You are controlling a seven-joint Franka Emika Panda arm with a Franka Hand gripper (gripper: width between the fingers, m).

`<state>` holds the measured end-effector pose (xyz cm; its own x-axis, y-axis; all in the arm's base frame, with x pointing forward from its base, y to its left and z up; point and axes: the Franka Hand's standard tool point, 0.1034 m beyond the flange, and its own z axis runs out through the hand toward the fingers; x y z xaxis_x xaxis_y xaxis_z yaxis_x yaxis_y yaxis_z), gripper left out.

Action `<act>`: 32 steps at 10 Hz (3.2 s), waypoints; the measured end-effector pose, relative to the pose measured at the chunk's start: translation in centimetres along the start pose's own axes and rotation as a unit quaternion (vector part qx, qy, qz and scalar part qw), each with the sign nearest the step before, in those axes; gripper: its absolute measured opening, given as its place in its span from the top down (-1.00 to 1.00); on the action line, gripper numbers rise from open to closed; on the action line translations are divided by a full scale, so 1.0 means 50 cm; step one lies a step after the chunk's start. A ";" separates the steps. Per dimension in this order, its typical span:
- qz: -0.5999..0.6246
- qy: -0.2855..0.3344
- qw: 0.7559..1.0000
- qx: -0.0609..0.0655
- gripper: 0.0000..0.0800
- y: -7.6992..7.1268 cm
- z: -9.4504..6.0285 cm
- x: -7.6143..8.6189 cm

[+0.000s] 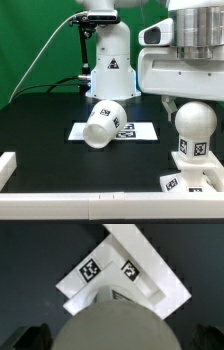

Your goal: Assemble lamp

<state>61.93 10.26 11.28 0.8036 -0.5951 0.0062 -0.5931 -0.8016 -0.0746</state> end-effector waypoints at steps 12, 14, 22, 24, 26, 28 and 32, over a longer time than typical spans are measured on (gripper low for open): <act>-0.543 0.022 0.838 -0.042 -0.75 0.006 -0.022 0.013; -0.605 0.019 0.795 -0.049 -0.75 0.012 -0.022 0.018; -0.552 0.015 0.832 -0.053 -0.42 0.009 -0.019 0.015; -0.491 0.021 0.869 -0.052 -0.42 0.007 -0.018 0.015; -0.352 0.042 0.934 -0.047 -0.42 0.001 -0.020 0.020; -0.206 0.042 0.977 -0.040 -0.43 0.005 -0.023 0.026; -0.052 0.041 0.998 -0.021 -0.43 0.014 -0.027 0.036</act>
Offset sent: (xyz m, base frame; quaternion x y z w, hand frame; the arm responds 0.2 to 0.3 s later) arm 0.0014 0.0132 0.0283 -0.0096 0.0219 -0.1374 0.9902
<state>62.91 8.55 12.60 0.8550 -0.5103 0.0926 -0.5101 -0.8597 -0.0279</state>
